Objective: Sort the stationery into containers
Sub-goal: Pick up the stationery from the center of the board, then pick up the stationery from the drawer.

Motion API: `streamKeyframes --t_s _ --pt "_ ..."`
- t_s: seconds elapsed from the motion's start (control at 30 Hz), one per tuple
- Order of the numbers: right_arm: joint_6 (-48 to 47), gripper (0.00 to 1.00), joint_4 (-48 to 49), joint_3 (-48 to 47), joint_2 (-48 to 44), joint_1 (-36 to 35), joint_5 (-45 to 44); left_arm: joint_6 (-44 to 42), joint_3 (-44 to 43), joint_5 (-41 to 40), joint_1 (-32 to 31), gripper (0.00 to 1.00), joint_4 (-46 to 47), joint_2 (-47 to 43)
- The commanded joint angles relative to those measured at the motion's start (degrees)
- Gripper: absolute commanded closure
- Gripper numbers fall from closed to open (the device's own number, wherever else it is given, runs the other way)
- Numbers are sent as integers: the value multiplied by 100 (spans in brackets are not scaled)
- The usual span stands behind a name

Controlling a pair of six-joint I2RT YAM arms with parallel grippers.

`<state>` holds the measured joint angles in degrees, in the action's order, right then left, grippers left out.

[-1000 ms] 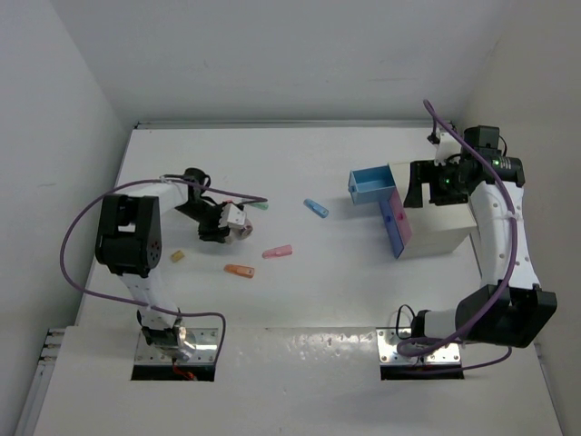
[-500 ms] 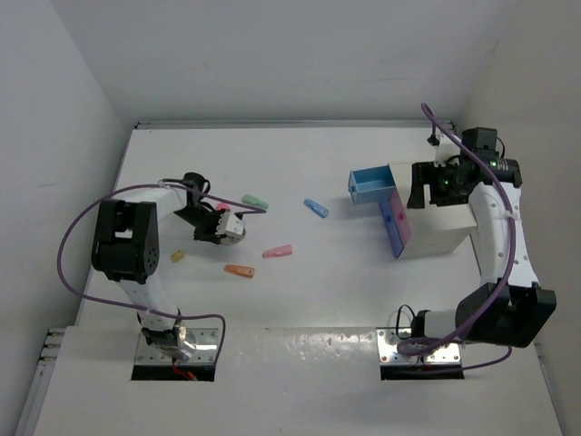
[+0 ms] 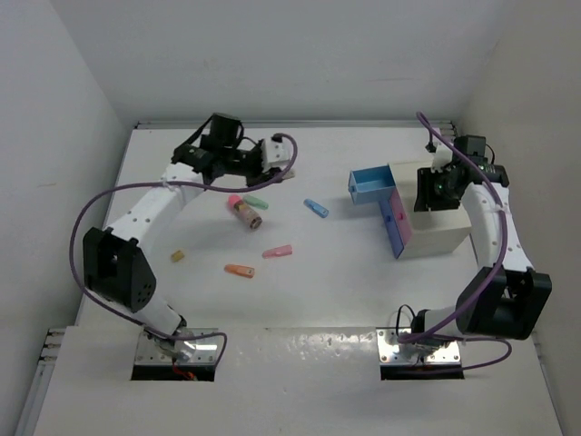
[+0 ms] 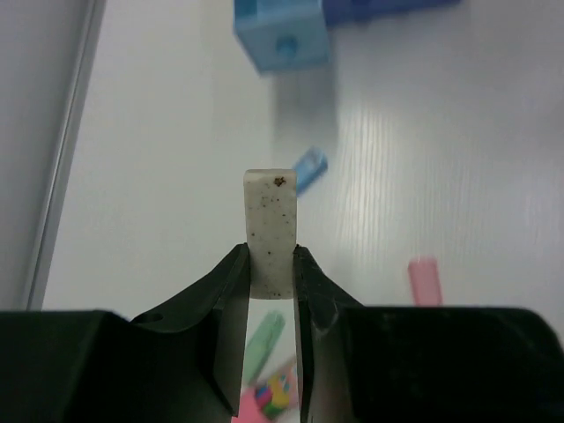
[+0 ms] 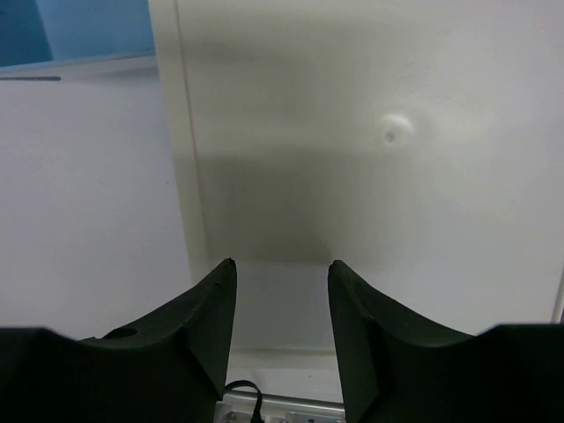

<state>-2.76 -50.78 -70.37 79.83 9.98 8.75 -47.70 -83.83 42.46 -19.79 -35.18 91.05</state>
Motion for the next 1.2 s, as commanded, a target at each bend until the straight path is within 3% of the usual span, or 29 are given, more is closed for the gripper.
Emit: streamKeyframes --t_s 0.0,0.1,0.17,0.23,0.37,0.77,0.93,1.0,1.07,1.1,1.17 --pt "127 55 411 137 -3 -31 -216 2604 -394 -158 -725 100 1838 61" --pt "171 55 473 234 6 -31 -260 3718 -1141 -212 -1060 100 2154 790" --pt "223 55 534 313 6 -22 -269 4580 -1284 -281 -1245 100 2856 1186" --pt "233 55 578 348 15 -22 -269 4891 -1512 -422 -1456 100 3262 1477" --pt "233 55 605 366 59 -13 -278 4858 -2049 -870 -1738 100 3315 1951" --pt "233 54 552 313 76 -13 -243 5280 -3077 -871 -2090 100 3316 3182" --pt "233 54 526 234 129 -13 -207 5148 -3235 -932 -2222 95 3263 3428" --pt "233 54 526 225 129 -13 -199 5139 -3297 -915 -2231 91 3263 3560" --pt "233 54 499 208 138 -13 -207 5157 -3332 -950 -2213 77 3263 3639" --pt "233 54 482 208 138 -13 -216 5148 -3350 -1011 -2213 61 3246 3648" --pt "233 54 482 208 120 -13 -225 5148 -3429 -1073 -2178 44 3237 3649"
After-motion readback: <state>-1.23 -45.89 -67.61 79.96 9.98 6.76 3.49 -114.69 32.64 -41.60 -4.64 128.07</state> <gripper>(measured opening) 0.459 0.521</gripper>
